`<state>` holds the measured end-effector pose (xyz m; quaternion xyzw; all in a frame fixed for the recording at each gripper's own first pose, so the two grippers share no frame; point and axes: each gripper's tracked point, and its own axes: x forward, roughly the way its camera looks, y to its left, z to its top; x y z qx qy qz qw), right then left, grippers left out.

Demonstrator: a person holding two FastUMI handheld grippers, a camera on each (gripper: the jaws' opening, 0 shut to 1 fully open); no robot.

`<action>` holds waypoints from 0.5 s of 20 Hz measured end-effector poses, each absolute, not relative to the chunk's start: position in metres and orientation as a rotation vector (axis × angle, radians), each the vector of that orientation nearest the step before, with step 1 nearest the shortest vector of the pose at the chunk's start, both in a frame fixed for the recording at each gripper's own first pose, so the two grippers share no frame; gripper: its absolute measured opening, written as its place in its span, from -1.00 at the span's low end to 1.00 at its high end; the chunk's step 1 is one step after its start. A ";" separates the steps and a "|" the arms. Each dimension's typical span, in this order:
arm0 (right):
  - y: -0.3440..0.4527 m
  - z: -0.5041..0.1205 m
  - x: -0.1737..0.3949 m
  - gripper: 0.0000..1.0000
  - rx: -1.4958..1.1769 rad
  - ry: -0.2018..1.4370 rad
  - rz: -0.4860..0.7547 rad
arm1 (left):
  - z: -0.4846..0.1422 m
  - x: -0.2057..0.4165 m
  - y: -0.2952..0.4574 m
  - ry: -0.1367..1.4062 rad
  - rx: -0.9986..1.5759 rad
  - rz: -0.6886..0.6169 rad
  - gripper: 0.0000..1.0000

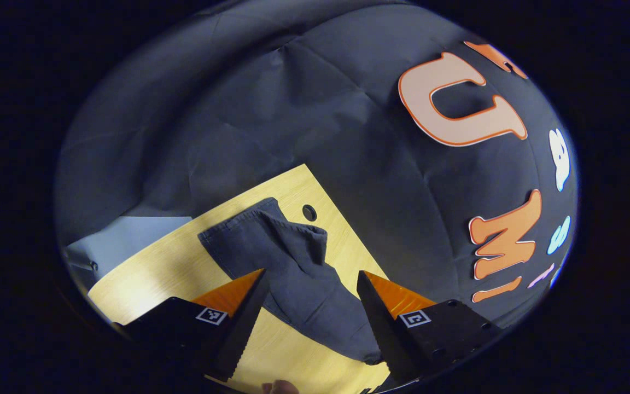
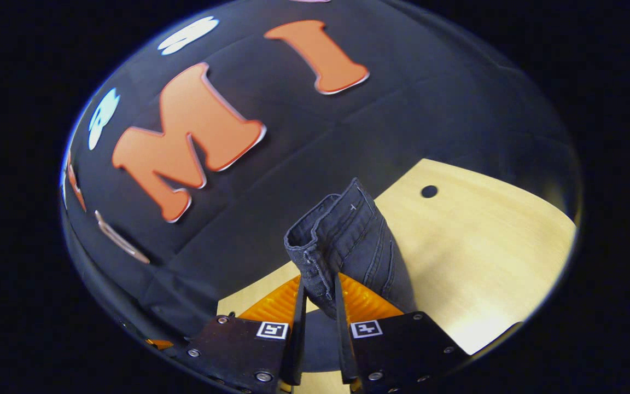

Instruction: Grasp the waist and the cuffs of the jeans and fold them to make the two legs overlap; first hold the waist and fold one-third of the jeans toward the cuffs, then hold the cuffs and fold the remaining one-third in the same direction to finish folding.

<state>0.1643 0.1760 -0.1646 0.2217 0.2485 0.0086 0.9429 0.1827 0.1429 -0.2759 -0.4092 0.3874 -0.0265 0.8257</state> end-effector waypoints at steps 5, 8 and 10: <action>0.304 -0.194 0.158 -0.45 0.361 0.585 0.224 | -0.279 0.180 0.171 0.823 -0.889 -0.063 0.96; 0.353 -0.238 0.150 -0.45 0.340 0.686 0.329 | -0.280 0.175 0.182 0.824 -0.895 -0.061 0.96; 0.373 -0.273 0.159 -0.45 0.256 0.782 0.354 | -0.284 0.173 0.186 0.829 -0.893 -0.056 0.96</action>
